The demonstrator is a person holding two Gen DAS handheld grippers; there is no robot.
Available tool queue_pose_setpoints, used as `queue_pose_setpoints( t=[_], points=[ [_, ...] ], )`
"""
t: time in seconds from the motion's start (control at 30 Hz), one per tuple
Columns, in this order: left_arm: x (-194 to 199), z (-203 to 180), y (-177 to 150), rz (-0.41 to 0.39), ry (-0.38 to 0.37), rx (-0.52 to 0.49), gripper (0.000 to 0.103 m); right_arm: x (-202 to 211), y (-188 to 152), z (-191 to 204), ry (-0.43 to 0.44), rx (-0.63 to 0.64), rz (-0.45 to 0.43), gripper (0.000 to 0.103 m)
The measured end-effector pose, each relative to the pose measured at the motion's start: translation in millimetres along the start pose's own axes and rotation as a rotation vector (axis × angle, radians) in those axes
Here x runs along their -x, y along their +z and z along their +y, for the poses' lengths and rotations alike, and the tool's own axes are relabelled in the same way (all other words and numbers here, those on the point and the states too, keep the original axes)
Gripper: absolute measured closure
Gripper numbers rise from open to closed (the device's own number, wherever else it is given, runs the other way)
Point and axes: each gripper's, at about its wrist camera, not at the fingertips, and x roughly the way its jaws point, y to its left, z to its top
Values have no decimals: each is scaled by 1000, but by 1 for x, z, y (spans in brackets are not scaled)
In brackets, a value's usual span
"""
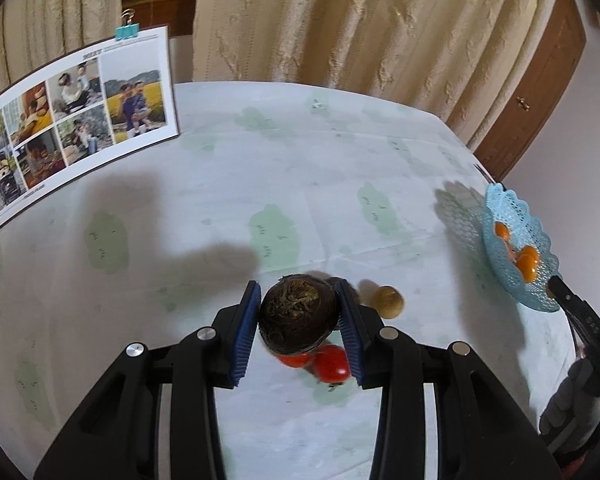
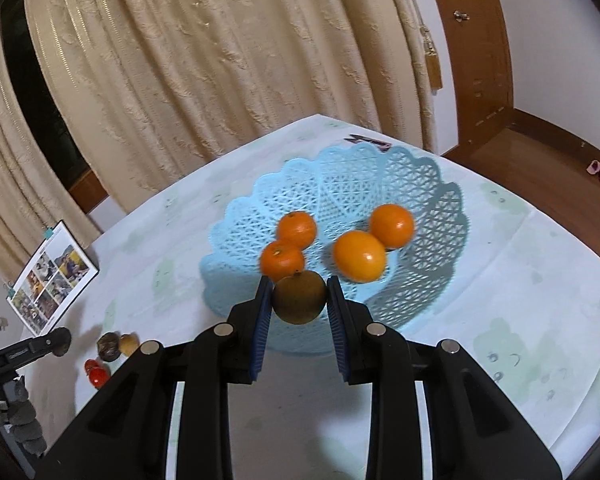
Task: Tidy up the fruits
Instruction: 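Lower the yellow-brown fruit into the blue basket and open the right tool, then lower the dark brown fruit into the blue basket and open the left tool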
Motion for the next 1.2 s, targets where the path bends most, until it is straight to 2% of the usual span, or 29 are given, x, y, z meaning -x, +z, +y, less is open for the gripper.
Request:
queue_pose_setpoints(
  t=[0.07, 0.13, 0.27, 0.5, 0.63, 0.9, 1.2],
  points=[
    [0, -7, 0, -1, -6, -11, 64, 0, 1, -5, 2, -15, -4, 69],
    [0, -16, 1, -2, -13, -24, 64, 2, 2, -13, -3, -38, -20, 51],
    [-1, -34, 2, -2, -27, -52, 64, 9, 2, -24, -10, -59, -47, 50],
    [-7, -78, 4, 3, -60, -117, 64, 25, -8, -35, -71, -44, -137, 50],
    [-9, -109, 5, 7, -87, -161, 64, 35, -13, -38, -120, -34, -197, 45],
    [-17, -175, 8, 11, -150, -261, 64, 39, -16, -57, -146, -84, -232, 45],
    [-40, -234, 12, 49, -222, -325, 64, 40, -20, -69, -146, -134, -245, 44]
  ],
)
